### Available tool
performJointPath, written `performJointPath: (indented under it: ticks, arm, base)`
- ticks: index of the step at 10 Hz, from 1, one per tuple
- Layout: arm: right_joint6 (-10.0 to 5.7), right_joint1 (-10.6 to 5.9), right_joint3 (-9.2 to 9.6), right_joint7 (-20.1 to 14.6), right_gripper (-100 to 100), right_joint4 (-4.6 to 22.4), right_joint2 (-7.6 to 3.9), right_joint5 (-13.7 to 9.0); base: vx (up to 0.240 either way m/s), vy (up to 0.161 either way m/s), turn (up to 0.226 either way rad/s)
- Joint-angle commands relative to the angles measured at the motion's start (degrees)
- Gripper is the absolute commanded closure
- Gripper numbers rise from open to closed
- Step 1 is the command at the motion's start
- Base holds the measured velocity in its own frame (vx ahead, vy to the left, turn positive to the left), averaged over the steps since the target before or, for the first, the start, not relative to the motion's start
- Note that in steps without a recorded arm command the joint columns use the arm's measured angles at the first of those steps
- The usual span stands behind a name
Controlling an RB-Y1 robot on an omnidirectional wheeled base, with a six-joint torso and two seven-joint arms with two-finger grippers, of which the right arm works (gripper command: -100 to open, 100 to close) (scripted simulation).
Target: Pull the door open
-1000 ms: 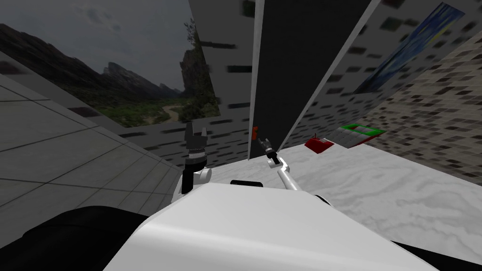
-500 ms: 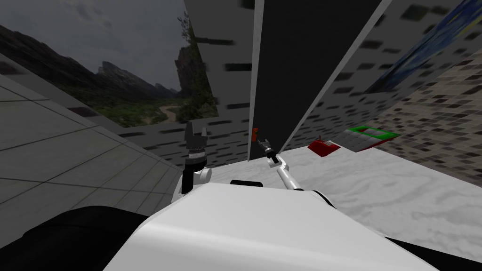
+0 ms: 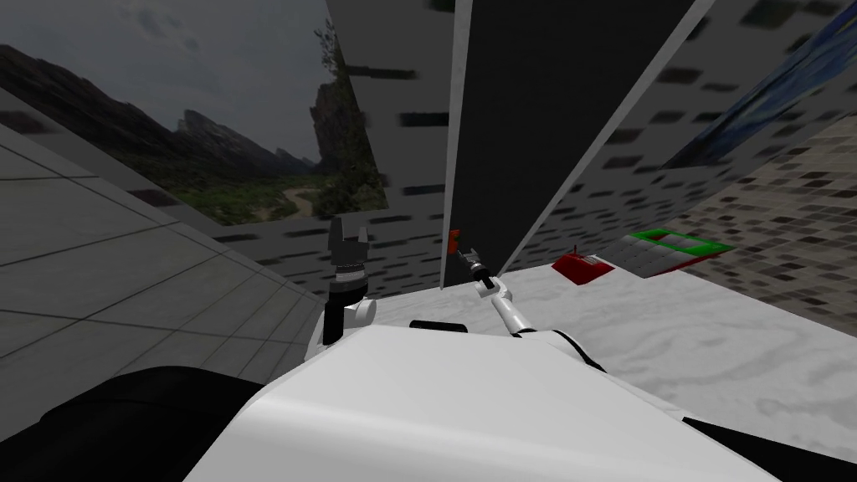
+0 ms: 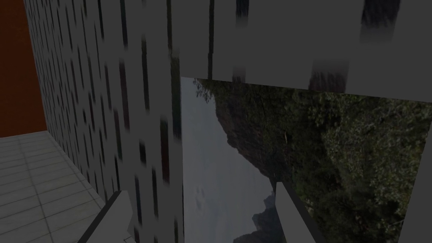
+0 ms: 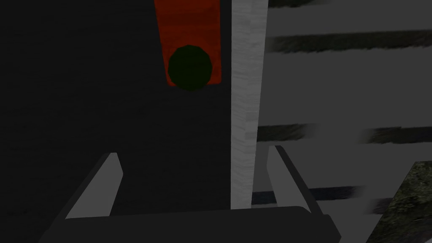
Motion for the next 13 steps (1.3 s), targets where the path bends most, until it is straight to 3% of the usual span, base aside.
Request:
performJointPath:
  ticks: [1,4,5,7,9,10,11,13]
  arm:
    - [0.00,0.00,0.00,0.00,-100,0.00,0.00,0.00]
    - [-1.52,0.21,-1.14,-0.97,-100,1.52,-2.52,-0.73]
    - [-1.52,0.21,-1.14,-0.97,-100,1.52,-2.52,-0.73]
    - [-2.12,0.34,-1.60,-1.48,-100,2.06,-3.57,-1.04]
    - [-3.28,0.60,-2.51,-2.47,-100,3.11,-5.64,-1.66]
    - [-3.28,0.60,-2.51,-2.47,-100,3.11,-5.64,-1.66]
    - [-3.96,0.75,-3.05,-3.06,-100,3.73,-6.85,-2.02]
    - [-4.25,0.81,-3.27,-3.30,-100,3.99,-7.36,-2.17]
  base:
    - [0.035,-0.025,0.017]
    - [0.148,0.069,0.096]
    - [0.129,0.056,0.041]
    - [0.076,0.047,0.057]
    - [0.141,0.090,0.137]
    - [0.134,0.057,0.026]
    - [0.158,0.058,0.076]
    - [0.140,0.049,0.069]
